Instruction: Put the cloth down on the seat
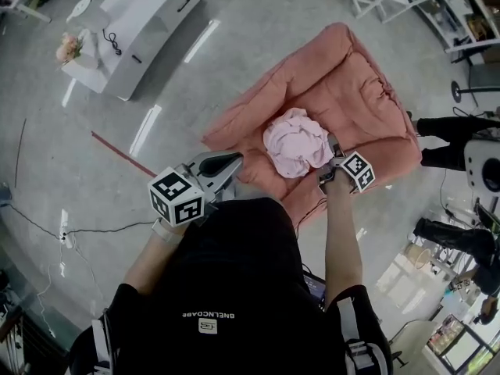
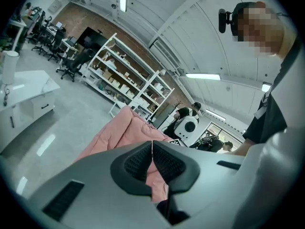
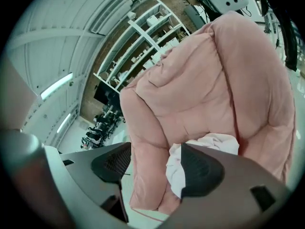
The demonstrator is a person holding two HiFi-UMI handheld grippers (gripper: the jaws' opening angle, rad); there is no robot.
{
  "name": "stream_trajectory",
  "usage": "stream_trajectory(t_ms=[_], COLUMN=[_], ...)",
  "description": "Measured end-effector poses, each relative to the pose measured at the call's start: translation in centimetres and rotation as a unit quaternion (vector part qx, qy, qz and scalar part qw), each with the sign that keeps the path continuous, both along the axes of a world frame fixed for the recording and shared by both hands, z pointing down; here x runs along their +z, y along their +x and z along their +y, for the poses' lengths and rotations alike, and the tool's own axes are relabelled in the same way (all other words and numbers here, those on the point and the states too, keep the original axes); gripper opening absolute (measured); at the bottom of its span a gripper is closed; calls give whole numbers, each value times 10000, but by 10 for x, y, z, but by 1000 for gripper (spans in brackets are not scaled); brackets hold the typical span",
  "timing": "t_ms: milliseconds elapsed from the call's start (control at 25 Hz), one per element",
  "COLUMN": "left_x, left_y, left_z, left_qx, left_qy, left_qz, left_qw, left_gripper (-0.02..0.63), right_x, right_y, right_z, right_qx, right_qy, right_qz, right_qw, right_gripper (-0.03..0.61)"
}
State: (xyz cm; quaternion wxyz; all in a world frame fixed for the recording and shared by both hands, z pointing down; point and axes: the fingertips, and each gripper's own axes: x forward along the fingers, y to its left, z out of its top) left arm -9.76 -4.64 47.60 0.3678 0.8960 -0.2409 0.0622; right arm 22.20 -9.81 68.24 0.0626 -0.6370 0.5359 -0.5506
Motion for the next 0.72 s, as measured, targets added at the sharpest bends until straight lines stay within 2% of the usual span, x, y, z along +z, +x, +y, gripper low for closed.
stream_trajectory(t_ms=[200, 400, 560, 720], left_x=[-8, -24, -45, -57], left_y=[-4, -7, -5, 1], left_z=[6, 6, -11, -15], left_qx=[249, 529, 753, 947], left_qy=[93, 256, 405, 505], left_qz=[62, 162, 232, 256], left_qw=[9996, 9981, 9961, 9939], left_gripper=[20, 20, 20, 20], right_x=[-72, -144, -199, -232], right_y=[-33, -65, -92, -115], right_z=[5, 13, 11, 21], right_qx=[-102, -151, -265, -411], right_qy=[752, 1489, 1897, 2185], right_qz=[-133, -35, 234, 407], right_qw=[9970, 9887, 9812, 9741], right_gripper=[321, 321, 321, 321])
